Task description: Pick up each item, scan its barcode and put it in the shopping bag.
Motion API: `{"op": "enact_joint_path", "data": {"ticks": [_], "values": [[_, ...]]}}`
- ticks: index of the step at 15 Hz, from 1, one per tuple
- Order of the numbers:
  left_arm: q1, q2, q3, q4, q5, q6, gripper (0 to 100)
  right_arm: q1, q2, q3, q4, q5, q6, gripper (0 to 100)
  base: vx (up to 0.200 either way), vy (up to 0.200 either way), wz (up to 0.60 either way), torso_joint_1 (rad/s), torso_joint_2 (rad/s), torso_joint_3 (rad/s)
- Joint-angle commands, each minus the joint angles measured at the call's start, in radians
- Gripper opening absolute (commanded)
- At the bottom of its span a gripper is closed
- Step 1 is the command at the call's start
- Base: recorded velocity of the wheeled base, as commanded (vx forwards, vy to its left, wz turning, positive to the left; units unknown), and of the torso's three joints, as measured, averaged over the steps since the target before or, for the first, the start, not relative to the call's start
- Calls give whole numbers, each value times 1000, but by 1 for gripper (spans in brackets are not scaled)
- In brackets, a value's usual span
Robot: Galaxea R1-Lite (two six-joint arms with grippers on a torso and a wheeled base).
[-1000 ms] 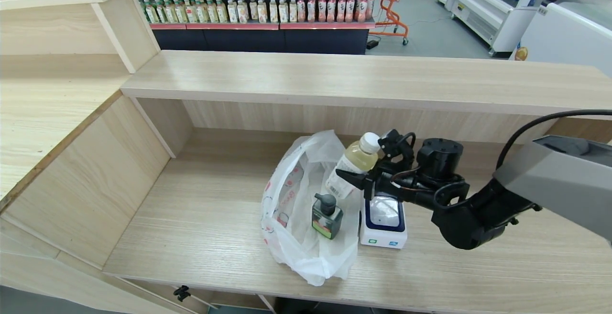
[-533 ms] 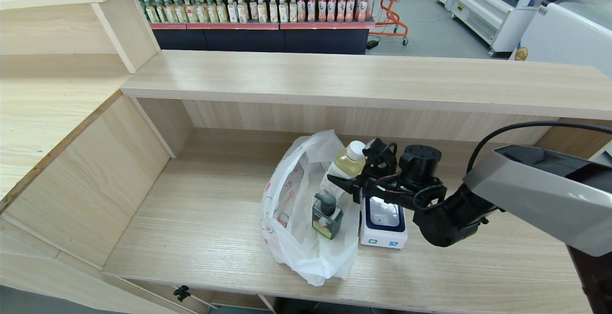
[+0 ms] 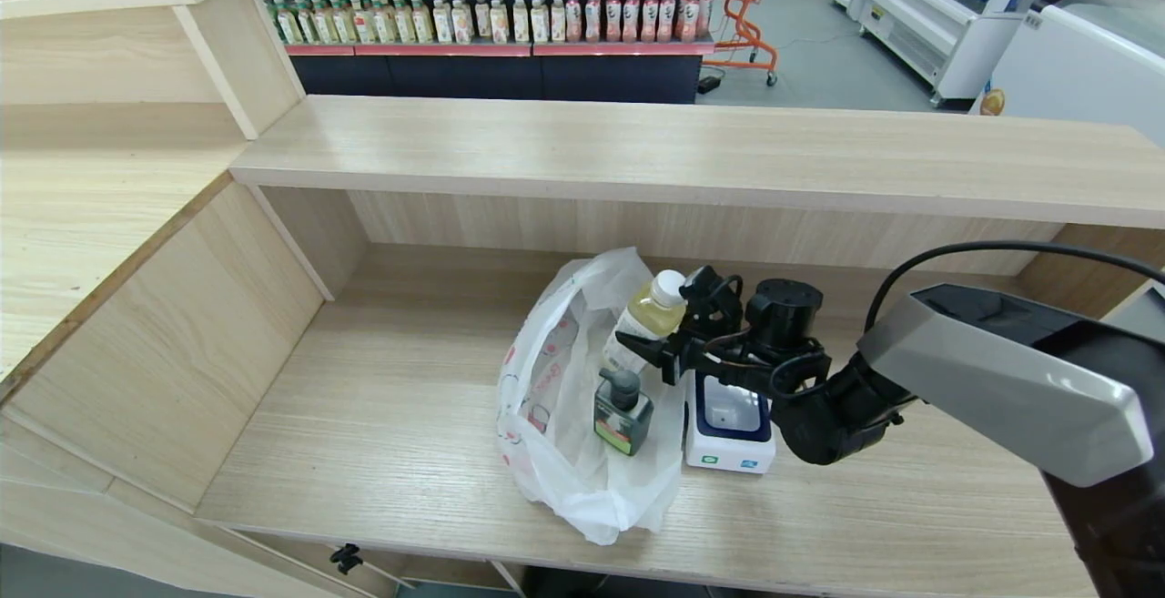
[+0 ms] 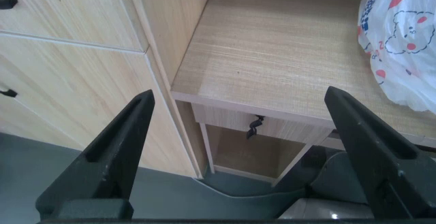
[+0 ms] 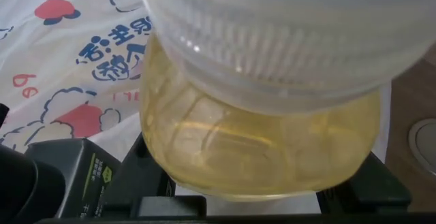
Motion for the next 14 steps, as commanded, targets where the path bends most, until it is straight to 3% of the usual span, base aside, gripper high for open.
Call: {"op": "enact_joint_path", "data": {"ticks": [1,3,4,7,10,12,14], "values": [[0,0,0,0,0,-1,100,-1,8,-3,0,0,-1,0,0,0,0,0,0,0],[0,0,0,0,0,-1,100,-5,13,-10,0,0,-1,0,0,0,0,0,0,0],[0,0,0,0,0,-1,100,-5,16,-10,0,0,-1,100,0,0,0,0,0,0],[0,0,0,0,0,-1,100,-5,0,-9,1,0,18,100,0,0,0,0,0,0],[1,0,0,0,0,-1,100,-20,-153,71,10,1,196,100,0,0,0,0,0,0],[0,0,0,0,0,-1,100,-28,-329,206,21,1,337,100,0,0,0,0,0,0],[0,0,0,0,0,-1,100,-67,-552,431,30,18,403,100,0,0,0,0,0,0]]}}
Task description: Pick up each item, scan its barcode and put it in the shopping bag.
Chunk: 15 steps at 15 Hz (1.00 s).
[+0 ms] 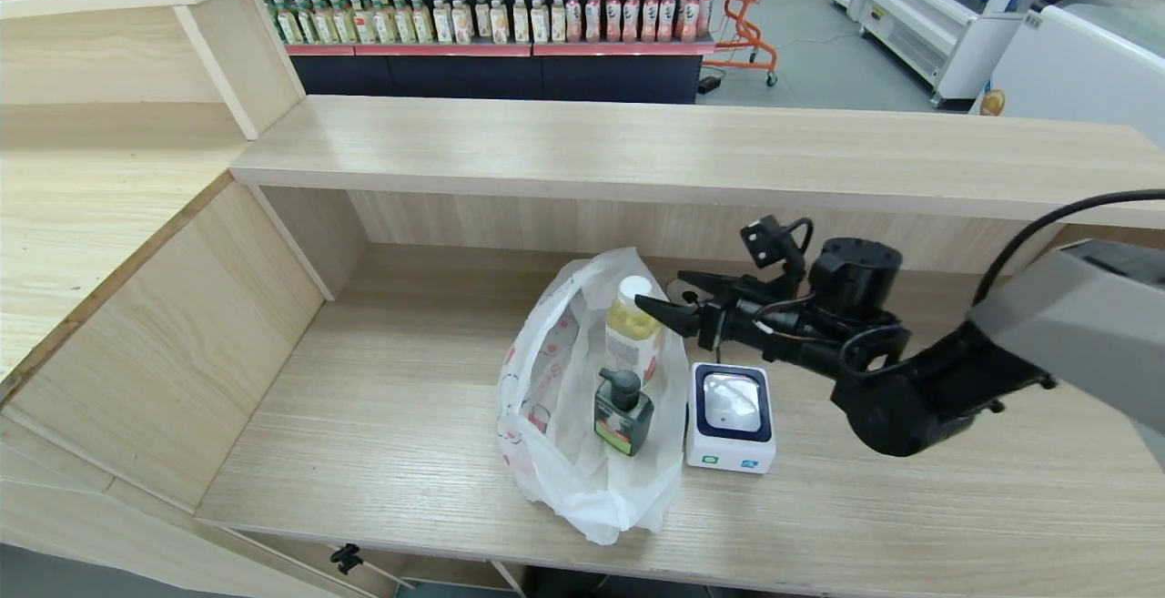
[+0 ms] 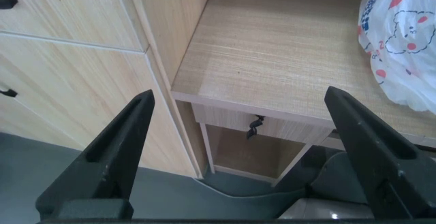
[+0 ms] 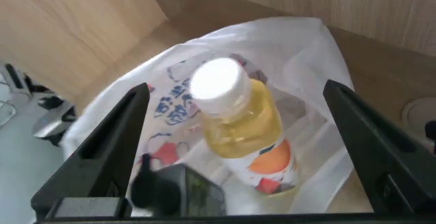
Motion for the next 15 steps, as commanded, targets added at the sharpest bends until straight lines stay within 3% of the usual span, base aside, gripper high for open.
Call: {"op": "enact_joint_path", "data": {"ticks": [1,4,6,7,8,9,10,12,13,15], "values": [[0,0,0,0,0,0,100,-72,-374,332,12,43,85,100,0,0,0,0,0,0],[0,0,0,0,0,0,100,-198,-661,633,1,100,90,100,0,0,0,0,0,0],[0,0,0,0,0,0,100,-290,-840,742,118,92,53,100,0,0,0,0,0,0],[0,0,0,0,0,0,100,-377,-995,800,268,85,-24,100,0,0,0,0,0,0],[0,0,0,0,0,0,100,-443,-1248,857,526,-38,-116,100,0,0,0,0,0,0],[0,0,0,0,0,0,100,-436,-1469,890,728,-259,-117,100,0,0,0,0,0,0],[0,0,0,0,0,0,100,-411,-1647,919,886,-395,-122,100,0,0,0,0,0,0],[0,0,0,0,0,0,100,-406,-1848,975,989,-460,-128,100,0,0,0,0,0,0],[0,0,0,0,0,0,100,-408,-2012,975,1152,-489,-131,100,0,0,0,0,0,0],[0,0,0,0,0,0,100,-371,-2150,975,1204,-515,-144,100,0,0,0,0,0,0]]}}
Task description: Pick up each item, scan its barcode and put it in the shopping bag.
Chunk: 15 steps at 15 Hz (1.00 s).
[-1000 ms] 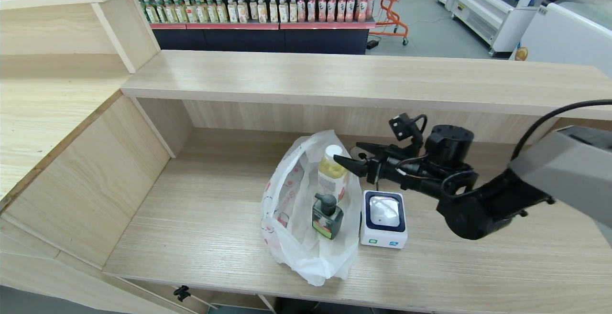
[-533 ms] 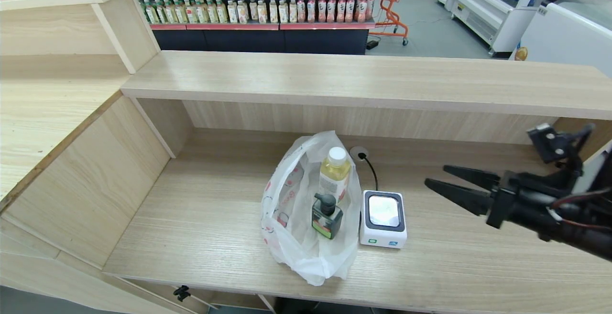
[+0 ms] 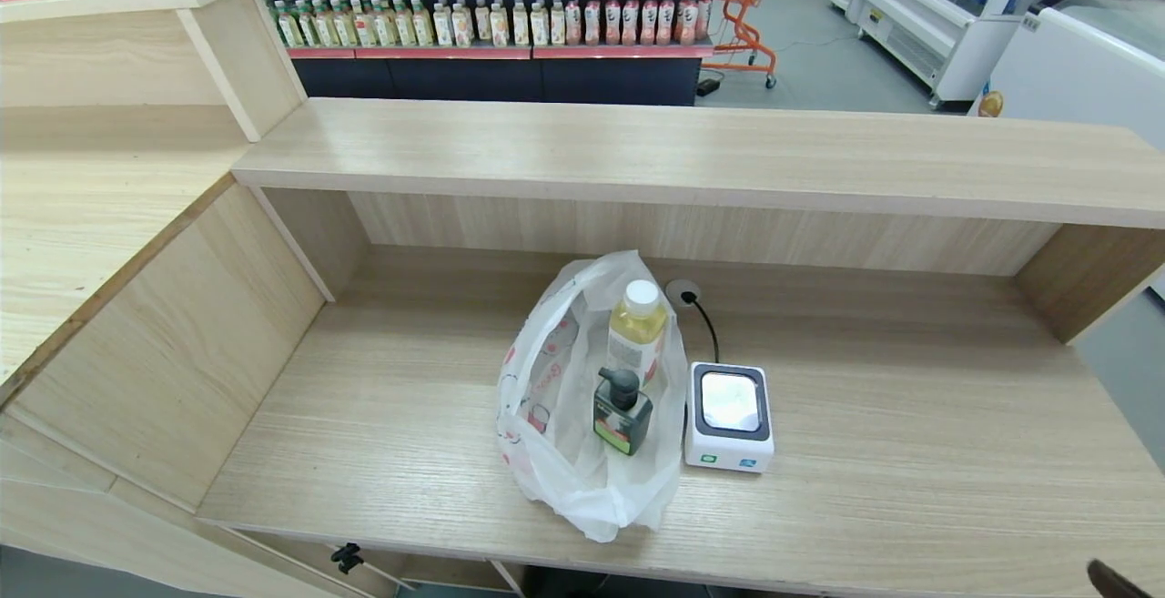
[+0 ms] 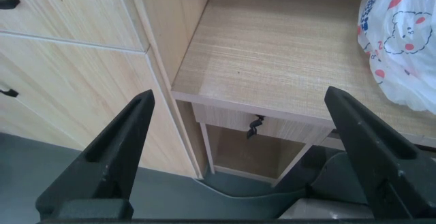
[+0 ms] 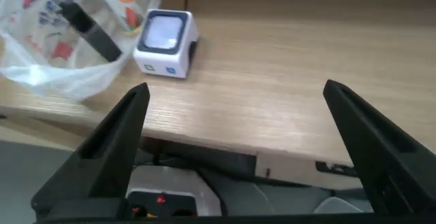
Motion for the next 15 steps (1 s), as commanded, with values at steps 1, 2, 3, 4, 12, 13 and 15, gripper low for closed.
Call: {"op": "enact_joint_path", "data": {"ticks": [1,2,3,4,12,13,15], "values": [[0,0,0,0,0,0,100,6,-443,74,244,-137,-32,100,0,0,0,0,0,0],[0,0,0,0,0,0,100,4,-443,74,244,-137,-32,100,0,0,0,0,0,0],[0,0,0,0,0,0,100,4,-443,74,244,-136,-26,100,0,0,0,0,0,0],[0,0,0,0,0,0,100,4,-443,74,244,-136,-26,100,0,0,0,0,0,0],[0,12,0,0,0,-13,100,4,-443,74,244,-137,-26,0,0,0,0,0,0,0],[0,29,0,0,0,-16,100,4,-443,74,244,-136,-26,0,0,0,0,0,0,0],[0,18,0,0,0,-13,100,4,-443,74,244,-137,-26,0,0,-100,0,-1,1,4]]}}
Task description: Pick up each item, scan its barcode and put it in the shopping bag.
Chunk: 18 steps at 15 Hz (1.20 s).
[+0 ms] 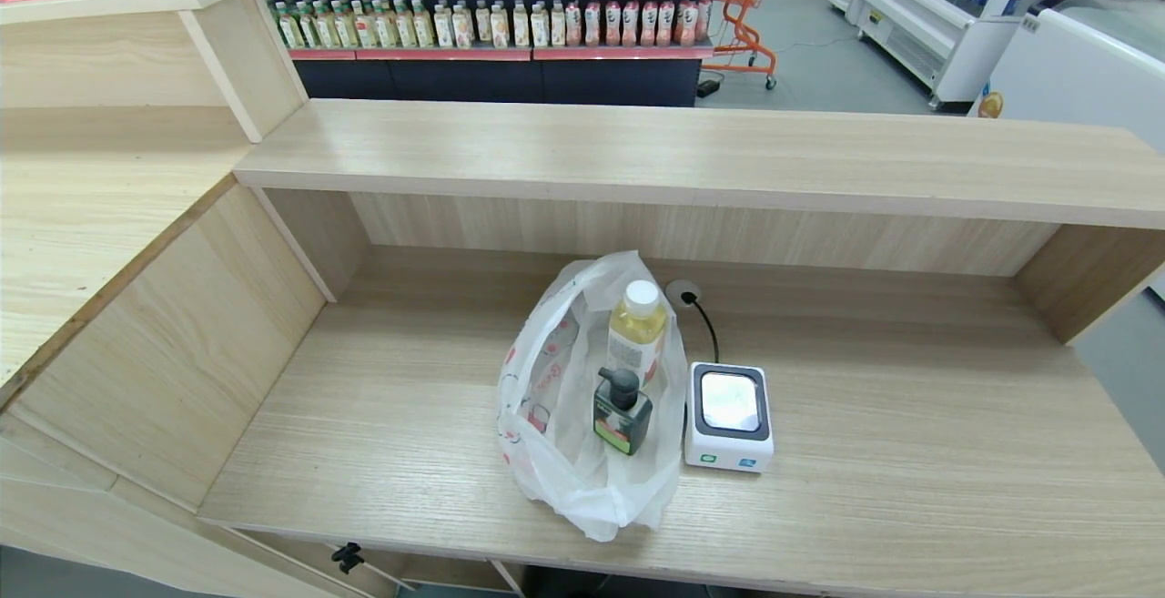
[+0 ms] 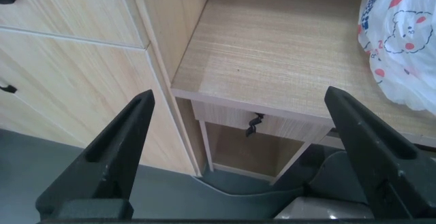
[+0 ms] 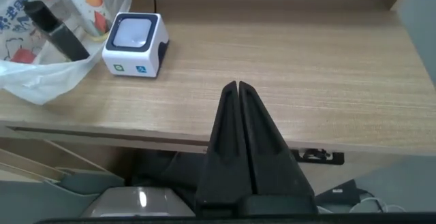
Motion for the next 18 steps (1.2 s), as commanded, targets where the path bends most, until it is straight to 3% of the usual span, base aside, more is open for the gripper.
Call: {"op": "enact_joint_path", "data": {"ticks": [1,8,18], "values": [[0,0,0,0,0,1,100,0,5,0,0,0,0,0,0,-200,0,7,2,7],[0,-12,0,0,0,10,100,0,5,0,0,0,0,0,0,-200,0,6,4,3],[0,-14,0,0,0,12,100,0,5,0,0,2,0,0,40,0,0,0,0,0]]}}
